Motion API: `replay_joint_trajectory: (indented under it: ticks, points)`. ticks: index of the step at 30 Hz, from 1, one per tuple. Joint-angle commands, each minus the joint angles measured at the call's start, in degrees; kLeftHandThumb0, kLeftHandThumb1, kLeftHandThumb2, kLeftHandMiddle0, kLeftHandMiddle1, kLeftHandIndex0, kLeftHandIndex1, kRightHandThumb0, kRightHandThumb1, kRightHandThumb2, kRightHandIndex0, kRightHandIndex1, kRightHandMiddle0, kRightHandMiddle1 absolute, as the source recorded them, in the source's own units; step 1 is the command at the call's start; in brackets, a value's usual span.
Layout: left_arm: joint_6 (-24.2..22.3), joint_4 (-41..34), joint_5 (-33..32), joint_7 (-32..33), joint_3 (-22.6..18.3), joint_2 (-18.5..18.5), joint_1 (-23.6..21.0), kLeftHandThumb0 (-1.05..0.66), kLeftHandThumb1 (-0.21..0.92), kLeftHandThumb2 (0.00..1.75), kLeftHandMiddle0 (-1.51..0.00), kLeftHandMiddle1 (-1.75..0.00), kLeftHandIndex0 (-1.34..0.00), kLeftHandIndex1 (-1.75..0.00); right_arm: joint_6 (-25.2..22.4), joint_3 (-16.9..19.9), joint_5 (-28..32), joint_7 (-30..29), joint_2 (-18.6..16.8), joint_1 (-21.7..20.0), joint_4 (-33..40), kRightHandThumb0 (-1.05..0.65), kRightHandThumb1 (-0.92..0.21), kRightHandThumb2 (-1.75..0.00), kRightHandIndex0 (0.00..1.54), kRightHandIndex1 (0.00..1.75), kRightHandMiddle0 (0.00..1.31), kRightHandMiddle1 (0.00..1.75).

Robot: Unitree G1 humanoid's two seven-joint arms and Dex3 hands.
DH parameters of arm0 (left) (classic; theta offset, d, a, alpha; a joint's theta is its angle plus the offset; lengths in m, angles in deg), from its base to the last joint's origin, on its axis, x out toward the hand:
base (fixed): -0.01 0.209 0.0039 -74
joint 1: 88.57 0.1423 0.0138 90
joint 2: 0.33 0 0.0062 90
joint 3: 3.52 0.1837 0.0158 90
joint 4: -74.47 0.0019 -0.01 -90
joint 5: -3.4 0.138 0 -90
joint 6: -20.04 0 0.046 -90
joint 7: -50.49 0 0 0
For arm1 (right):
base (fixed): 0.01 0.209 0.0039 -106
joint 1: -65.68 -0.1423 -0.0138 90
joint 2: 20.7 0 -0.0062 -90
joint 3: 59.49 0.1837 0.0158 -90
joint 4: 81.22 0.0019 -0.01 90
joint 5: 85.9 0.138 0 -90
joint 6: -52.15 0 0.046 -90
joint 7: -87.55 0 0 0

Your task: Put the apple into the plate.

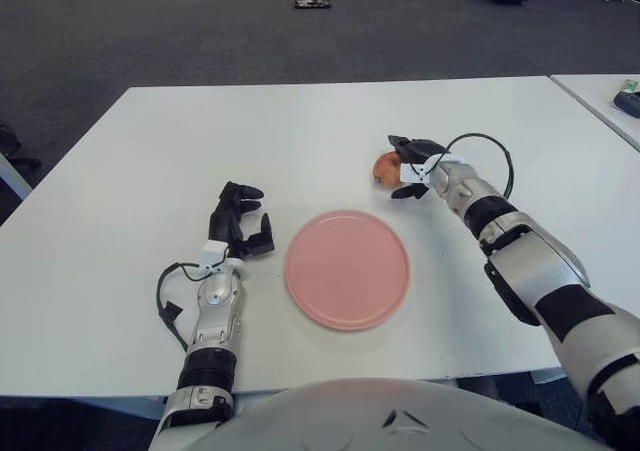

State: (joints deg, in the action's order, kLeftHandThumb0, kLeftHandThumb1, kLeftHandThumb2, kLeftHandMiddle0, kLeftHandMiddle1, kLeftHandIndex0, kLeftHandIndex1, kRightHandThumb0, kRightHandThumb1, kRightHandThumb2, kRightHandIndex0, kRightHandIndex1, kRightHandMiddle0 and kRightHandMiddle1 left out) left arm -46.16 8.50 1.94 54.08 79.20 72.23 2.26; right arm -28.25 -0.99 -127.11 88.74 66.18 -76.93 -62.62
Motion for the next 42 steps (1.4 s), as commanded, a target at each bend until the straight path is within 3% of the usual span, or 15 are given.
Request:
replay_joint_trajectory:
  ticks: [1, 10, 19, 28, 37, 40, 42]
  points:
    - [-2.7, 2.2, 0.5, 0.6, 0.5, -0.7, 3.3, -0.01, 0.14, 1.53, -0.72, -1.75, -0.52, -1.74, 1.0, -1.4, -0.7, 0.9, -1.3, -0.8, -1.7, -1.04, -0.48, -0.68, 0.0, 0.0, 0.0, 0.0]
    - [-2.7, 1.9, 0.0, 0.6, 0.5, -0.9, 3.5, -0.01, 0.16, 1.51, -0.71, -1.75, -0.52, -1.74, 3.4, -4.3, -1.8, 2.3, -2.0, -1.5, -2.1, -1.05, -0.51, -0.7, 0.0, 0.0, 0.0, 0.0]
    - [-3.3, 1.8, 0.5, 1.2, 0.5, -0.9, 3.4, -0.01, 0.17, 1.5, -0.7, -1.75, -0.51, -1.74, 2.2, -6.6, -2.2, 4.1, -3.3, -1.1, -2.9, -1.0, -0.51, -0.71, 0.0, 0.0, 0.0, 0.0]
    - [-3.4, 1.7, 0.5, 1.7, 0.4, -0.9, 3.4, -0.01, 0.18, 1.49, -0.68, -1.75, -0.5, -1.75, 1.3, -8.2, -2.6, 5.2, -4.0, -0.7, -4.5, -0.87, -0.37, -0.88, 0.0, 0.0, 0.0, 0.0]
    - [-3.2, 1.4, -0.4, 1.0, 0.1, -0.8, 3.8, -0.01, 0.15, 1.51, -0.7, -1.75, -0.54, -1.73, 0.7, -6.8, -1.3, 3.9, -3.4, 3.2, -7.2, -0.75, -0.25, -1.08, 0.0, 0.0, 0.01, 0.01]
    - [-3.3, 0.8, -0.4, 1.1, 0.2, -0.8, 4.2, -0.01, 0.15, 1.51, -0.7, -1.75, -0.54, -1.72, 0.8, -6.5, -1.2, 3.7, -3.4, 3.6, -7.4, -0.73, -0.24, -1.1, 0.02, 0.04, 0.0, 0.2]
    - [-3.4, 0.4, -0.3, 1.3, 0.2, -0.9, 4.4, -0.01, 0.16, 1.51, -0.7, -1.75, -0.54, -1.72, 1.0, -6.9, -1.6, 3.2, -3.0, 4.0, -7.6, -0.73, -0.24, -1.09, 0.01, 0.33, 0.0, 0.58]
